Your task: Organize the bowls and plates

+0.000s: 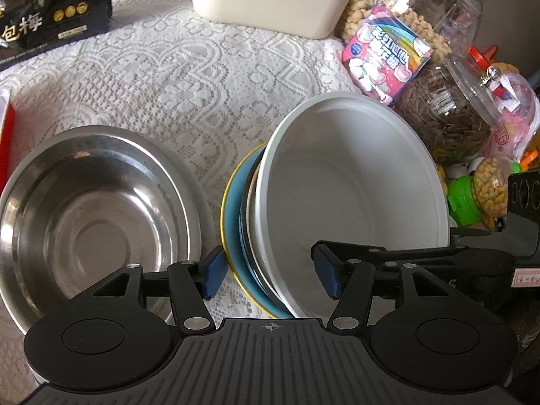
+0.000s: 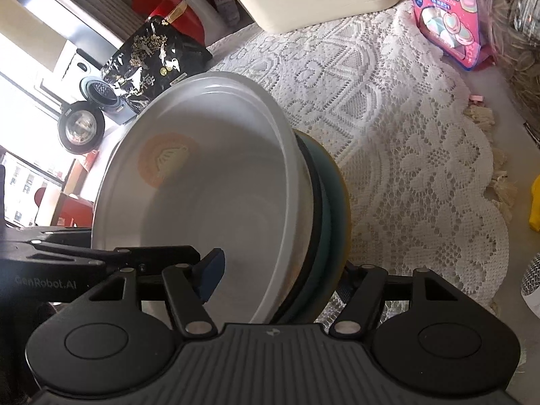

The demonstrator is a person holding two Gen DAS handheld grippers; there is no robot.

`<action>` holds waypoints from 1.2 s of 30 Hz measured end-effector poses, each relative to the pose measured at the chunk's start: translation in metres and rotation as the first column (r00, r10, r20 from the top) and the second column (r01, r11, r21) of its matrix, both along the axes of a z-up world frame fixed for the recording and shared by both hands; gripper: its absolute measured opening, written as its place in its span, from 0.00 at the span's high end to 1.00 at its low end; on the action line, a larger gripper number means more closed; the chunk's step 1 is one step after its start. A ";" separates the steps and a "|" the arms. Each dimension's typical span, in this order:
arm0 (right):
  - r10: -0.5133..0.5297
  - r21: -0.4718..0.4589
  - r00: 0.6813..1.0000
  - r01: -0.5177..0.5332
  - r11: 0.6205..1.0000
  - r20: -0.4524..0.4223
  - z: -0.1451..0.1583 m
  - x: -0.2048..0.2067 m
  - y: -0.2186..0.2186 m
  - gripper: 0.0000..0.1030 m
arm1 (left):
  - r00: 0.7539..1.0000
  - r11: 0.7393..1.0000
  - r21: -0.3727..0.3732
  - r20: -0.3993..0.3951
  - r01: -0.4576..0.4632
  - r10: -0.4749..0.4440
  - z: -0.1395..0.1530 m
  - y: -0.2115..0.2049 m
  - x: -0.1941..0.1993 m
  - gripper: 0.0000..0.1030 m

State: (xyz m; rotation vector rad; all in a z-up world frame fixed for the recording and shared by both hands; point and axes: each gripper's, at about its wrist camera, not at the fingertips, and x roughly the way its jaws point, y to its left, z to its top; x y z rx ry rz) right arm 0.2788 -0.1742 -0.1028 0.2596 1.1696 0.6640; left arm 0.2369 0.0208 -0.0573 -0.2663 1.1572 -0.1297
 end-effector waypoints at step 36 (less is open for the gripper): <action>-0.034 0.069 0.985 0.046 0.997 -0.167 -0.012 0.012 -0.016 0.43 | 1.000 1.000 0.027 -0.016 0.017 -0.016 -0.002 -0.007 0.021 0.38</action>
